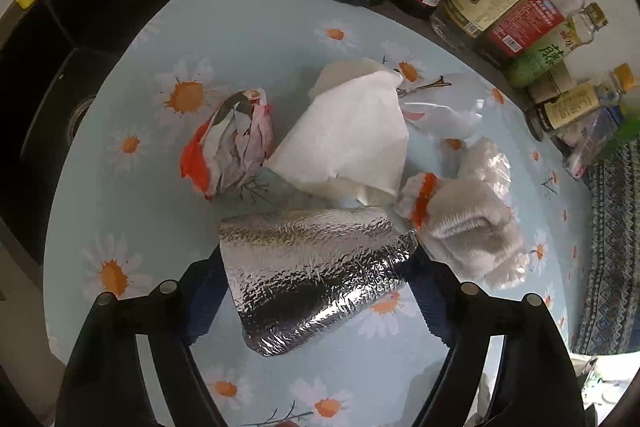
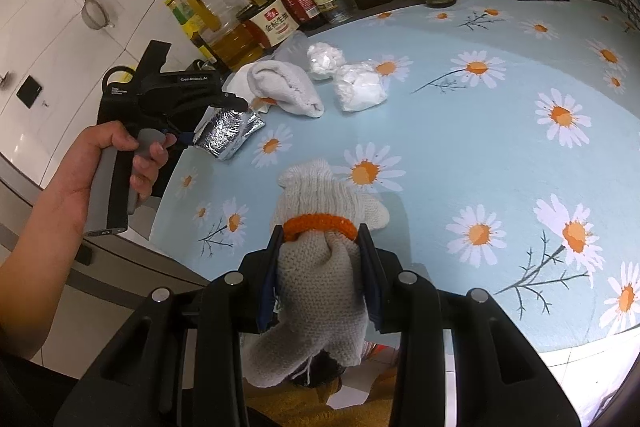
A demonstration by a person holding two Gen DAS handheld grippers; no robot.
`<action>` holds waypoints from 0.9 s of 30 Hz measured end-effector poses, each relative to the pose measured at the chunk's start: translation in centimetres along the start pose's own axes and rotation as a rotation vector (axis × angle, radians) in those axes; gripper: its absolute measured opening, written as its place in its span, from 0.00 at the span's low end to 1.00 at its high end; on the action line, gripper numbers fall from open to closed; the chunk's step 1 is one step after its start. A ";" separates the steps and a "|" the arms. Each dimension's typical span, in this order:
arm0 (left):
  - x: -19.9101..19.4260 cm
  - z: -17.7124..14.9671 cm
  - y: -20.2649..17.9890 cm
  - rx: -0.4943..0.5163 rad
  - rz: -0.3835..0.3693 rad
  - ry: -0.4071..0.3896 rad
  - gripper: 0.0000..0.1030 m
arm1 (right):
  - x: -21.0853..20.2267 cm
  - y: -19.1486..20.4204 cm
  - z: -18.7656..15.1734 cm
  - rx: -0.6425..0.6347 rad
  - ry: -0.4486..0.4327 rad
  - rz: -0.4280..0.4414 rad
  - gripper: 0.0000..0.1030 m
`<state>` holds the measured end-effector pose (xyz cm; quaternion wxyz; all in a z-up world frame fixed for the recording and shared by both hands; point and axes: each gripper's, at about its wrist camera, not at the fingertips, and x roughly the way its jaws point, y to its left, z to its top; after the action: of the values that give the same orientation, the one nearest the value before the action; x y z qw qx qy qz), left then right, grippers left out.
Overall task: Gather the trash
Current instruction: 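Grasp the silver foil packet with the left gripper, then carry the foil packet and glove down over the black bin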
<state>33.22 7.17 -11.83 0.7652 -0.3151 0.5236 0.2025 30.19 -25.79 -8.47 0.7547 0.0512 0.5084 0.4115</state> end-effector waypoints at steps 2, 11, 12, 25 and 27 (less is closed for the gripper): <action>-0.7 -0.6 0.4 0.004 -0.019 -0.006 0.77 | 0.3 0.5 0.2 -0.014 0.008 -0.003 0.36; -4.7 -3.6 2.3 0.099 -0.069 -0.043 0.77 | 0.8 4.7 -0.2 -0.066 0.015 -0.032 0.36; -5.1 -4.0 2.5 0.119 -0.067 -0.047 0.77 | 0.9 5.3 -0.4 -0.072 0.014 -0.036 0.36; -8.7 -10.6 8.8 0.236 -0.140 -0.039 0.77 | 2.4 13.2 -5.1 -0.116 0.041 -0.118 0.36; -9.3 -11.5 9.7 0.258 -0.137 -0.047 0.77 | 2.5 14.0 -6.0 -0.113 0.046 -0.130 0.36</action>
<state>15.81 6.31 -8.76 0.8233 -0.2442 0.5047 0.0882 17.77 -16.97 -6.24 0.7697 -0.0340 0.5037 0.3908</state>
